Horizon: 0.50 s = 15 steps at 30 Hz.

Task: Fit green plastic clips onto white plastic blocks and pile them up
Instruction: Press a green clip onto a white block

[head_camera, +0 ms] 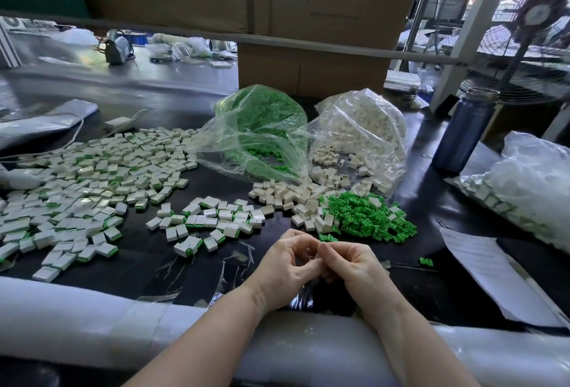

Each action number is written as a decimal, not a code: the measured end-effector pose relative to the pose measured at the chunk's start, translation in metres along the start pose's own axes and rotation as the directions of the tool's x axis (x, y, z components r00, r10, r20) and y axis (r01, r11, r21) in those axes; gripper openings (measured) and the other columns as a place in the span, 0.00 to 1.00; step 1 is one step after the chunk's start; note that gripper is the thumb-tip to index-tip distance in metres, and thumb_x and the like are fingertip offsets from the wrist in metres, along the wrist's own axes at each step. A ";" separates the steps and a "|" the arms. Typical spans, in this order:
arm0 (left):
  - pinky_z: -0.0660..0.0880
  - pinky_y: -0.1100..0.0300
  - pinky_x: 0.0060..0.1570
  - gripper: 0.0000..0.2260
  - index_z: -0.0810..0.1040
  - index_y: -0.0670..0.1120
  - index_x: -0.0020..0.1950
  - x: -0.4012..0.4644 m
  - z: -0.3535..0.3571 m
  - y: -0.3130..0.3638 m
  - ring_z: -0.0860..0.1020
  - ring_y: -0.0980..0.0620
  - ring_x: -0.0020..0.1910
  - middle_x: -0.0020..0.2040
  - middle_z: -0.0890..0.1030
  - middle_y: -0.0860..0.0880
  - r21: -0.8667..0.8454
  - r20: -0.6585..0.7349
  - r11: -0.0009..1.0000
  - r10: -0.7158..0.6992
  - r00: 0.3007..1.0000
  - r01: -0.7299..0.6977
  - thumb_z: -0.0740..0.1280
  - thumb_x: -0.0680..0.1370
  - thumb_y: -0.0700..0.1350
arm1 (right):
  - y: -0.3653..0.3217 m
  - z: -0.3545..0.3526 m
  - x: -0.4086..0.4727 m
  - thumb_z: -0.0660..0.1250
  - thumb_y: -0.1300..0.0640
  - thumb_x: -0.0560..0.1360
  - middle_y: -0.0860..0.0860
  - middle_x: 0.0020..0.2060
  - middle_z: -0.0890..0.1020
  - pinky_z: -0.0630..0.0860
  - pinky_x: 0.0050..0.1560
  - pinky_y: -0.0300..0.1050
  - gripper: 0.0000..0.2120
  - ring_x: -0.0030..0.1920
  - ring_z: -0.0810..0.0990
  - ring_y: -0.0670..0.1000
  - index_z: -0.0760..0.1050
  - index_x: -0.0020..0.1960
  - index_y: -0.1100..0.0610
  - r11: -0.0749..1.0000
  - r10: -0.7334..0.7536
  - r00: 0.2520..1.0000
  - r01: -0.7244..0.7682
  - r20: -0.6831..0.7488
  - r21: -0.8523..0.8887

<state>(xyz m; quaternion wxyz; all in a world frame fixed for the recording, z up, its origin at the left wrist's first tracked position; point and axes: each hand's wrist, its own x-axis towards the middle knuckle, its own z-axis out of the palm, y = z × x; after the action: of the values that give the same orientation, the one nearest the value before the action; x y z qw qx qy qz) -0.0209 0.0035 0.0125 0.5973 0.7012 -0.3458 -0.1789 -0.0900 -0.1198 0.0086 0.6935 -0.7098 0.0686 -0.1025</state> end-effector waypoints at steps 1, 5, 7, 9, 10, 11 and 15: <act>0.75 0.67 0.44 0.06 0.78 0.49 0.42 0.000 0.000 0.000 0.76 0.54 0.40 0.48 0.72 0.49 -0.001 -0.001 1.000 0.000 1.000 0.000 0.69 0.74 0.37 | 0.000 0.000 0.000 0.67 0.48 0.68 0.52 0.29 0.79 0.69 0.31 0.33 0.13 0.30 0.72 0.44 0.84 0.40 0.57 1.000 0.000 1.000 0.000 0.006 -0.004; 0.73 0.68 0.44 0.07 0.78 0.49 0.42 -0.001 -0.001 0.000 0.75 0.54 0.41 0.48 0.72 0.48 0.060 0.006 0.998 0.009 1.000 -0.009 0.68 0.75 0.37 | 0.000 -0.001 0.001 0.68 0.49 0.67 0.56 0.30 0.77 0.68 0.31 0.34 0.14 0.30 0.71 0.45 0.84 0.41 0.60 1.000 0.008 1.000 -0.008 -0.004 0.005; 0.74 0.64 0.46 0.07 0.78 0.48 0.42 -0.001 -0.001 0.001 0.74 0.53 0.42 0.49 0.73 0.47 0.093 0.019 0.996 0.006 1.000 -0.007 0.67 0.74 0.36 | 0.001 -0.001 0.001 0.69 0.50 0.66 0.58 0.31 0.76 0.68 0.30 0.35 0.15 0.30 0.70 0.47 0.83 0.41 0.63 1.000 0.012 1.000 -0.012 -0.011 0.017; 0.74 0.59 0.49 0.06 0.77 0.46 0.43 -0.001 -0.001 0.001 0.74 0.51 0.43 0.50 0.73 0.45 0.116 0.033 0.993 -0.001 0.999 -0.003 0.67 0.74 0.35 | 0.001 -0.001 0.001 0.69 0.51 0.66 0.59 0.31 0.75 0.67 0.30 0.35 0.16 0.30 0.70 0.48 0.82 0.40 0.65 1.000 0.017 1.000 -0.017 -0.014 0.025; 0.74 0.58 0.50 0.06 0.77 0.46 0.43 -0.001 -0.001 0.001 0.74 0.50 0.43 0.50 0.73 0.43 0.125 0.039 0.992 -0.002 0.999 -0.003 0.66 0.73 0.34 | 0.000 -0.001 0.000 0.69 0.51 0.65 0.58 0.30 0.75 0.67 0.30 0.35 0.15 0.29 0.70 0.47 0.82 0.39 0.65 0.999 0.022 1.000 -0.022 -0.016 0.031; 0.74 0.58 0.49 0.06 0.77 0.46 0.43 -0.001 0.000 0.002 0.74 0.50 0.43 0.51 0.72 0.43 0.130 0.046 0.991 -0.002 0.999 -0.004 0.66 0.73 0.34 | 0.000 -0.001 0.000 0.70 0.51 0.65 0.58 0.29 0.75 0.67 0.29 0.34 0.15 0.29 0.70 0.46 0.82 0.39 0.64 0.999 0.029 0.999 -0.028 -0.017 0.040; 0.73 0.61 0.48 0.07 0.76 0.46 0.43 -0.001 0.000 0.002 0.73 0.51 0.43 0.51 0.72 0.44 0.148 0.060 0.989 0.007 0.998 -0.016 0.66 0.73 0.34 | -0.003 -0.001 -0.001 0.69 0.54 0.64 0.52 0.24 0.75 0.68 0.27 0.33 0.10 0.26 0.70 0.44 0.83 0.36 0.61 0.996 0.046 0.999 -0.044 -0.018 0.076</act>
<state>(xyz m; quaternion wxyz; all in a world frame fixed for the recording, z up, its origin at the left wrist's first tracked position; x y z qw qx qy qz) -0.0226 0.0042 0.0140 0.5341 0.7360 -0.3797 -0.1699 -0.0916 -0.1202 0.0115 0.7213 -0.6803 0.0874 -0.0963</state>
